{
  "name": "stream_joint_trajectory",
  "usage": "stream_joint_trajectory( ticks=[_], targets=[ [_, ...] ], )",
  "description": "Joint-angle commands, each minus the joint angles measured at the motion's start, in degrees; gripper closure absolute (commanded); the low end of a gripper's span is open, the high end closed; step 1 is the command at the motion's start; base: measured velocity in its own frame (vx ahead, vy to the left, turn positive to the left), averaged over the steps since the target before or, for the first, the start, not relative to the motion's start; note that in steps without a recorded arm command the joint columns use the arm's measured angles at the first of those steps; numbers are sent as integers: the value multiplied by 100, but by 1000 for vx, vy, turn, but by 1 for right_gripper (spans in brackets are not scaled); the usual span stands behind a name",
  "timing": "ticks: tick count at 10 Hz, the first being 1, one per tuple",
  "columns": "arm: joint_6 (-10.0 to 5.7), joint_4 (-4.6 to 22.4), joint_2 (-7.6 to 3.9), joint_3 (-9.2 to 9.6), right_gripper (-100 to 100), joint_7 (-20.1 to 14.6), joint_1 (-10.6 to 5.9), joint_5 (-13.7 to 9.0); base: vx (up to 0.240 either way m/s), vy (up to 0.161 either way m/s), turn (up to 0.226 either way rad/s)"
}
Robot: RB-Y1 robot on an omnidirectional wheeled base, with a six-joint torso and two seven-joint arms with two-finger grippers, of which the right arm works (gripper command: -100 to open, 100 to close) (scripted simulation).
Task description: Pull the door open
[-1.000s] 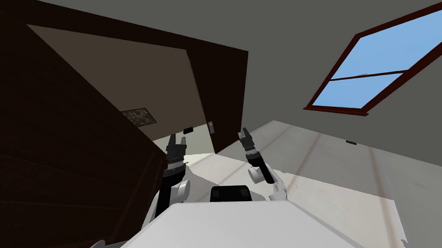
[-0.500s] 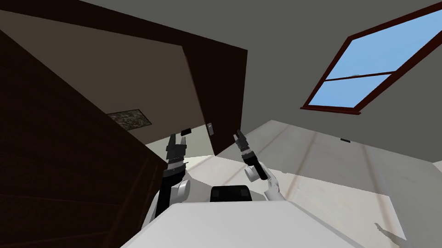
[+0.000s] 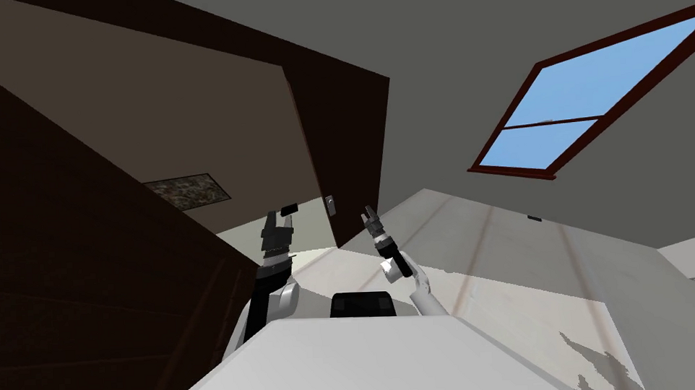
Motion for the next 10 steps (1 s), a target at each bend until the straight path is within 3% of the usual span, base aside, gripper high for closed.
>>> stream_joint_trajectory(
  ticks=[1,7,8,10],
  targets=[
    [-12,225,-39,117,-100,-76,-132,-23,87,59,-85],
    [29,989,-159,522,-100,-338,-661,-109,85,74,-67],
    [42,1240,-197,655,-100,-424,-835,-137,91,96,-116],
    [55,1481,-233,782,-100,-506,-1002,-164,117,101,-72]
  ],
)
